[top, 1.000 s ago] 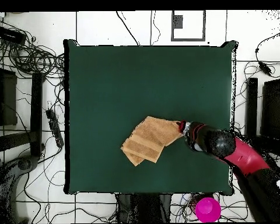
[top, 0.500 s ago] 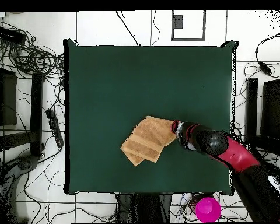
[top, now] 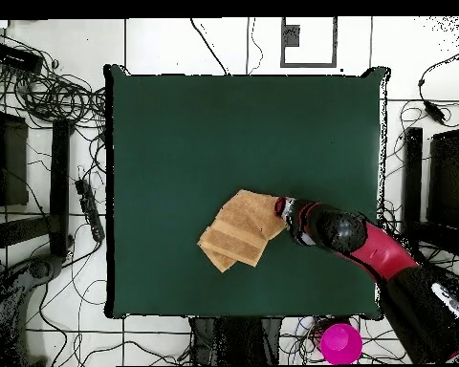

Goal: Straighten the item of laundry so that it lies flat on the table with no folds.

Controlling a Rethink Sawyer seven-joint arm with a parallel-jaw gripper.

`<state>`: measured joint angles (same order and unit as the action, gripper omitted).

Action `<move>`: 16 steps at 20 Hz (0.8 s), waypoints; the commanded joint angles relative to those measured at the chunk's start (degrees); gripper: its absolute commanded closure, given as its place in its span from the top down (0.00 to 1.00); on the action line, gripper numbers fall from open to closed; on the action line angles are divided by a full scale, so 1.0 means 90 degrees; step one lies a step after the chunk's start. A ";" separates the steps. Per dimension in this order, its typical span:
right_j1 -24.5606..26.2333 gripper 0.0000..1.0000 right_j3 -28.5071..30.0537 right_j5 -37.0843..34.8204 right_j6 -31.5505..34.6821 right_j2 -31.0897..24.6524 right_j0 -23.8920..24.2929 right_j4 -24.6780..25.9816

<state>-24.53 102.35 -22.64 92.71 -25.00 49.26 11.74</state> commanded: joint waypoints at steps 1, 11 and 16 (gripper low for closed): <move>-0.0035 0.00 -0.0232 -0.0453 -0.0204 -0.0239 -0.0433 0.0426; -0.0116 0.00 -0.2662 -0.2239 -0.0773 0.0154 -0.1251 0.1006; 0.0018 0.00 -0.3553 -0.2645 -0.0450 0.0379 -0.1735 0.1393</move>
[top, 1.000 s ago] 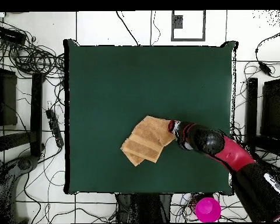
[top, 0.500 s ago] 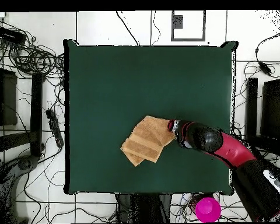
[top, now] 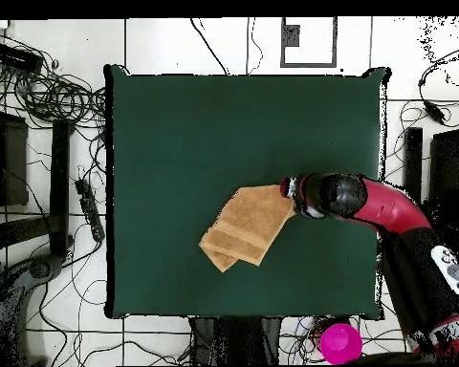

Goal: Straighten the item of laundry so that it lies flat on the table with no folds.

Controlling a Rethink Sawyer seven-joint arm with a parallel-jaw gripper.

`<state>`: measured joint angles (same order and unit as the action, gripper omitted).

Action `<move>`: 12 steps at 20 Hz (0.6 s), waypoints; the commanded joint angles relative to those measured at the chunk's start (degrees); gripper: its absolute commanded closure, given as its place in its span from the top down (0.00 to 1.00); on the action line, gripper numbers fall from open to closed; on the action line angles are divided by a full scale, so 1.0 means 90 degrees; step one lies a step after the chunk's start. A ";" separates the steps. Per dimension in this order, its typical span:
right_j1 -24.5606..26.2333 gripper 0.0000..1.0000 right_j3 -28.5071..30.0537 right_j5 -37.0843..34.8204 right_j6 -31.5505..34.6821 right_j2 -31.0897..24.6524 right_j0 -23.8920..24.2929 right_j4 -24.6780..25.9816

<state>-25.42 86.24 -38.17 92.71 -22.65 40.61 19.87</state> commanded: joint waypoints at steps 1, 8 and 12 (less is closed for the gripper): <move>0.0163 0.00 -0.1864 -0.0983 -0.0363 0.0134 -0.0823 0.0507; 0.0465 0.00 -0.2449 -0.1311 0.0328 0.0445 -0.1273 0.0496; 0.0482 0.00 -0.2619 -0.1419 0.0428 0.0571 -0.1409 0.0415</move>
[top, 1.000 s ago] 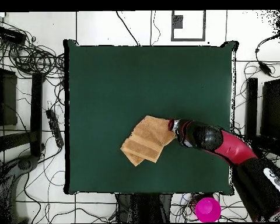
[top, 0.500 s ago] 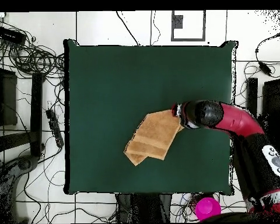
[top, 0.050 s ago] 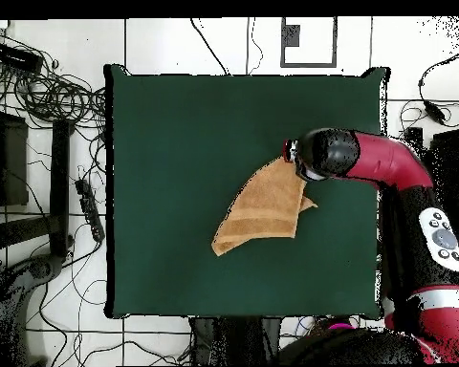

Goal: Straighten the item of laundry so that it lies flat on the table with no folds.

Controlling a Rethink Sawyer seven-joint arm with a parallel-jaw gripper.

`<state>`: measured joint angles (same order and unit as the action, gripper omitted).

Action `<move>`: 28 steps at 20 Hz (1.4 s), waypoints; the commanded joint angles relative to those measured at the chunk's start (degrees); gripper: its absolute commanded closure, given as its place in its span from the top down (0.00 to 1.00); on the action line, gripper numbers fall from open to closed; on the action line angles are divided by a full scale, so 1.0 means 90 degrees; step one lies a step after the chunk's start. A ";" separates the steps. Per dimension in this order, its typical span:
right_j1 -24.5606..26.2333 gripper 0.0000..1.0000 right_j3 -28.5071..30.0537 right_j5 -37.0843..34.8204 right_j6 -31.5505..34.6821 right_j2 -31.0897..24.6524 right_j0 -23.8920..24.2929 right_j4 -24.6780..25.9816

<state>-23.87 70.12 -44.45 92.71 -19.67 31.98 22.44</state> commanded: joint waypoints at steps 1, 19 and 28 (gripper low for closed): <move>0.0283 0.00 -0.0806 -0.0717 0.0471 0.0277 -0.0492 0.0109; 0.1205 0.00 -0.2372 -0.1701 0.2517 0.2467 -0.2647 0.0176; 0.2378 0.00 -0.4396 -0.3220 0.3032 0.3265 -0.3320 0.0174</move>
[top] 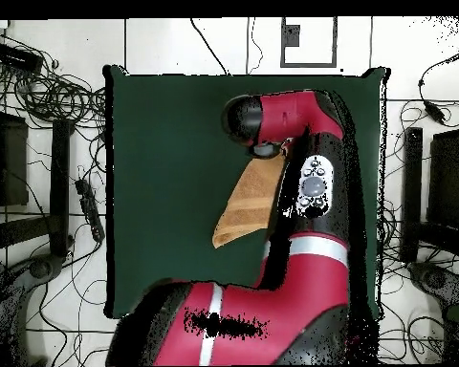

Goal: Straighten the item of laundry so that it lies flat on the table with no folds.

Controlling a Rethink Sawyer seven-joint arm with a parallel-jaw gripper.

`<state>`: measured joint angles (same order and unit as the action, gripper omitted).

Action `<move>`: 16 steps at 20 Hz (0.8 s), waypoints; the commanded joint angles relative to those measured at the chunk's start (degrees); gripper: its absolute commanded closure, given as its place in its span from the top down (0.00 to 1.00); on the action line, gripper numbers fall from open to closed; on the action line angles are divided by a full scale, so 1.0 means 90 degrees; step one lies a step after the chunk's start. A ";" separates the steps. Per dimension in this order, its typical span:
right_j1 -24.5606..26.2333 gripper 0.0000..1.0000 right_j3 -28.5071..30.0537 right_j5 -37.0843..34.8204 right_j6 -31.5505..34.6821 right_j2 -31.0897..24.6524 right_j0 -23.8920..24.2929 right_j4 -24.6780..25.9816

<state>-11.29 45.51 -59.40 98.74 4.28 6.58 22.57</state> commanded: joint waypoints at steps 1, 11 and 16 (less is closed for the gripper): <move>0.1064 0.00 -0.1808 -0.1666 0.2402 0.0655 -0.0537 0.0175; 0.2217 0.00 -0.3850 -0.2997 0.2704 0.1183 -0.0863 0.0416; 0.2740 0.00 -0.4833 -0.3392 0.2625 0.1361 -0.0911 0.0556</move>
<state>7.68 13.11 -82.81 107.14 14.93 0.85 24.90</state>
